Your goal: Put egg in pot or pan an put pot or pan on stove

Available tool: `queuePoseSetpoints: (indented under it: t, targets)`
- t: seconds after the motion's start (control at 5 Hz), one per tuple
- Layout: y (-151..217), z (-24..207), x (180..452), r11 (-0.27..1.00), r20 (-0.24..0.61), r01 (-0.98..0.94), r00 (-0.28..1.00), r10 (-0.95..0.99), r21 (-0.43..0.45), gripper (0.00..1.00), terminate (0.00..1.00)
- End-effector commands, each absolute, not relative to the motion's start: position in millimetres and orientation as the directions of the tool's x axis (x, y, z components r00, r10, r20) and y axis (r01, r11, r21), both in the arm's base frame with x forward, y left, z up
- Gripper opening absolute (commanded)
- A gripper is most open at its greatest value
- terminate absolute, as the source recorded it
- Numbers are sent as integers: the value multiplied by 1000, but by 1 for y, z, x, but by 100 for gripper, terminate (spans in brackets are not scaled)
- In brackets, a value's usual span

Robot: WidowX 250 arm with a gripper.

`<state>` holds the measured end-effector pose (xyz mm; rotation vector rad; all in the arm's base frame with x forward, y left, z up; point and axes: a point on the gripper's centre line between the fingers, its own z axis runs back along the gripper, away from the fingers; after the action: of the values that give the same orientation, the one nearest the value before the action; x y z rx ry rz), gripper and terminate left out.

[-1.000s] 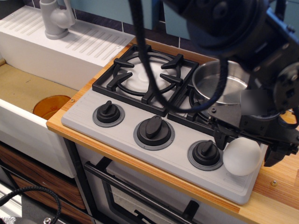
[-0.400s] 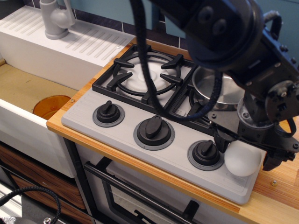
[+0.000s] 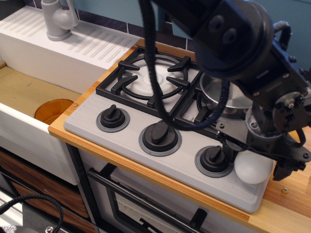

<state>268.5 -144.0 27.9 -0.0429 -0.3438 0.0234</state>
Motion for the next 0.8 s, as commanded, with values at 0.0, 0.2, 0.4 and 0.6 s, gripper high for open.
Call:
queuePoseSetpoints:
  t: [0.0, 0.2, 0.4, 0.6]
  targets:
    - [-152, 31, 269, 997, 342, -40, 938, 59, -62, 0, 0]
    - [-153, 33, 268, 997, 332, -48, 941, 66, -61, 0, 0]
    - [-155, 39, 266, 997, 320, -55, 945, 71, -58, 0, 0]
    - [-155, 57, 265, 997, 297, -62, 952, 73, -47, 0, 0]
